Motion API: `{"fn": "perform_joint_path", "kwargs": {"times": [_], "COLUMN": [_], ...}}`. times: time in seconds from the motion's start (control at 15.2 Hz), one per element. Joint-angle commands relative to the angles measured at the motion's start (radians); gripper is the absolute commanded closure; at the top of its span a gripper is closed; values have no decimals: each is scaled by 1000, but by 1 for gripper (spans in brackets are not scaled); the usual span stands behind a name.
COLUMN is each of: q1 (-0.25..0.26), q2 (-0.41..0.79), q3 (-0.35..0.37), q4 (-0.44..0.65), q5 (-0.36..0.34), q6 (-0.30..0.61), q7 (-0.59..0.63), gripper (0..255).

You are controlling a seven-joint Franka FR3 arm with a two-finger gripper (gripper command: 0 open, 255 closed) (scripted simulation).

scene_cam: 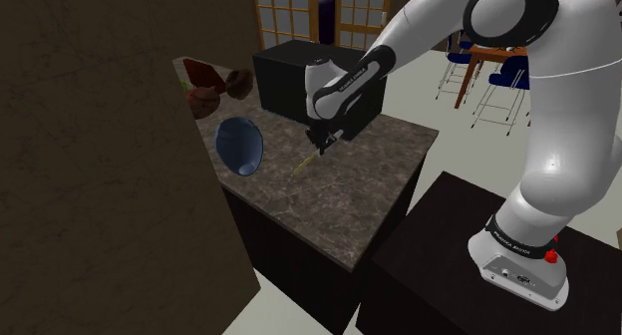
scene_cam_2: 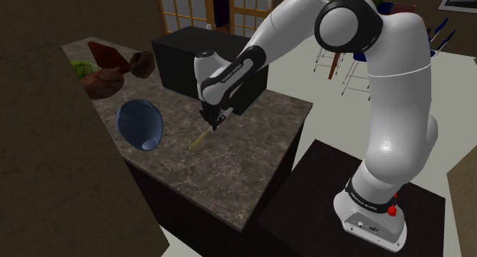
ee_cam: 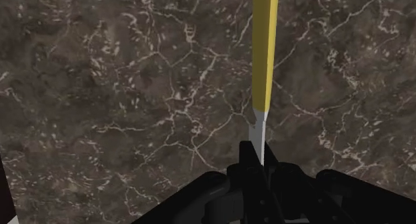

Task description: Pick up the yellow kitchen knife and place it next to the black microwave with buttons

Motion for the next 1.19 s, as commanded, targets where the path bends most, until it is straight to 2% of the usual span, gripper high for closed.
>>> {"fn": "perform_joint_path", "kwargs": {"times": [0.0,1.12], "q1": [-3,-23], "q2": [-18,-155], "q3": [5,33], "q4": [2,52], "q5": [7,64], "q6": [-20,-202], "q7": [-5,-45], "gripper": [255,255]}}
